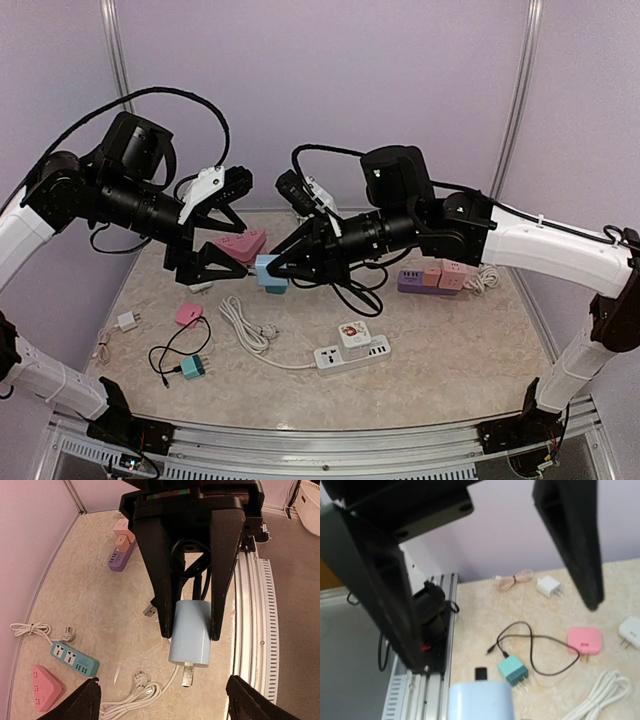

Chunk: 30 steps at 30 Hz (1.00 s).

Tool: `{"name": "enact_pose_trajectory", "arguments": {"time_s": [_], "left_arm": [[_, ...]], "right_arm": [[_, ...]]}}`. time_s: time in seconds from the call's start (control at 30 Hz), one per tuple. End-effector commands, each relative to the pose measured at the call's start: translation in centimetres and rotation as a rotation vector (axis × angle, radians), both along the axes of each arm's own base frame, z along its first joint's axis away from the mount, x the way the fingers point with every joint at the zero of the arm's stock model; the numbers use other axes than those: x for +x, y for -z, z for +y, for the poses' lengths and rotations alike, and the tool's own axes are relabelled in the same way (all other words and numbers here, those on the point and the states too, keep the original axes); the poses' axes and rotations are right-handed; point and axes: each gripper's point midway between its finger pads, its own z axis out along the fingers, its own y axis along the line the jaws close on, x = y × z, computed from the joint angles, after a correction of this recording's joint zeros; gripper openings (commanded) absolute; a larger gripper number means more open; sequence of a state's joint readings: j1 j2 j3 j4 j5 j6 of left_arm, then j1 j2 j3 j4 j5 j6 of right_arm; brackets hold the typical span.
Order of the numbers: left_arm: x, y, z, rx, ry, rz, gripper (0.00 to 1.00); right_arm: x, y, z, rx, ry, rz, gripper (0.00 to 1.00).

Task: Insert the plug
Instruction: Adjust the plug.

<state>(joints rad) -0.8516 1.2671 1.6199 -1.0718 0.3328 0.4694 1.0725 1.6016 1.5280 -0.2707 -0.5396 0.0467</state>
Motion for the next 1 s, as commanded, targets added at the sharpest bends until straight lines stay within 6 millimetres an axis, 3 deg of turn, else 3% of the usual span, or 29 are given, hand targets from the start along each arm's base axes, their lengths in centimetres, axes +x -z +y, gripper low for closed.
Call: {"name": "enact_pose_trajectory", "arguments": {"time_s": [0.0, 0.23, 0.4, 0.53, 0.63, 0.73, 0.77, 0.83, 0.87, 0.97], "left_arm": [[-0.8, -1.2, -1.4, -0.105, 0.027, 0.061, 0.83], [-2.2, -0.6, -2.8, -0.114, 0.097, 0.127, 0.70], [-2.2, -0.9, -3.4, -0.123, 0.103, 0.131, 0.42], [-2.2, -1.4, -3.7, -0.130, 0.107, 0.125, 0.25], [-2.1, -1.6, -3.9, -0.135, 0.110, 0.122, 0.04], [-2.2, -1.7, -4.0, -0.136, 0.118, 0.122, 0.00], [-2.3, -1.8, -4.0, -0.137, 0.122, 0.122, 0.00], [-2.5, -2.0, -3.9, -0.142, 0.130, 0.123, 0.00], [-2.6, -2.1, -3.9, -0.145, 0.138, 0.124, 0.00], [-2.7, -2.3, -3.8, -0.150, 0.146, 0.116, 0.00]], "right_arm": [[-0.9, -4.0, -0.4, 0.135, 0.007, -0.055, 0.00], [-0.8, -5.6, -0.9, 0.197, 0.042, -0.094, 0.00], [-0.9, -5.7, -1.0, 0.206, 0.040, -0.092, 0.00], [-1.0, -5.4, -1.1, 0.203, 0.041, -0.085, 0.00], [-1.0, -5.3, -1.2, 0.198, 0.043, -0.082, 0.00], [-1.3, -4.9, -1.3, 0.190, 0.030, -0.064, 0.00], [-1.5, -4.8, -1.4, 0.188, 0.025, -0.054, 0.08], [-1.6, -4.4, -1.8, 0.188, 0.025, -0.037, 0.44], [-1.7, -4.2, -2.0, 0.194, 0.031, -0.030, 0.53], [-1.5, -3.8, -2.7, 0.215, 0.059, -0.008, 0.56]]}}
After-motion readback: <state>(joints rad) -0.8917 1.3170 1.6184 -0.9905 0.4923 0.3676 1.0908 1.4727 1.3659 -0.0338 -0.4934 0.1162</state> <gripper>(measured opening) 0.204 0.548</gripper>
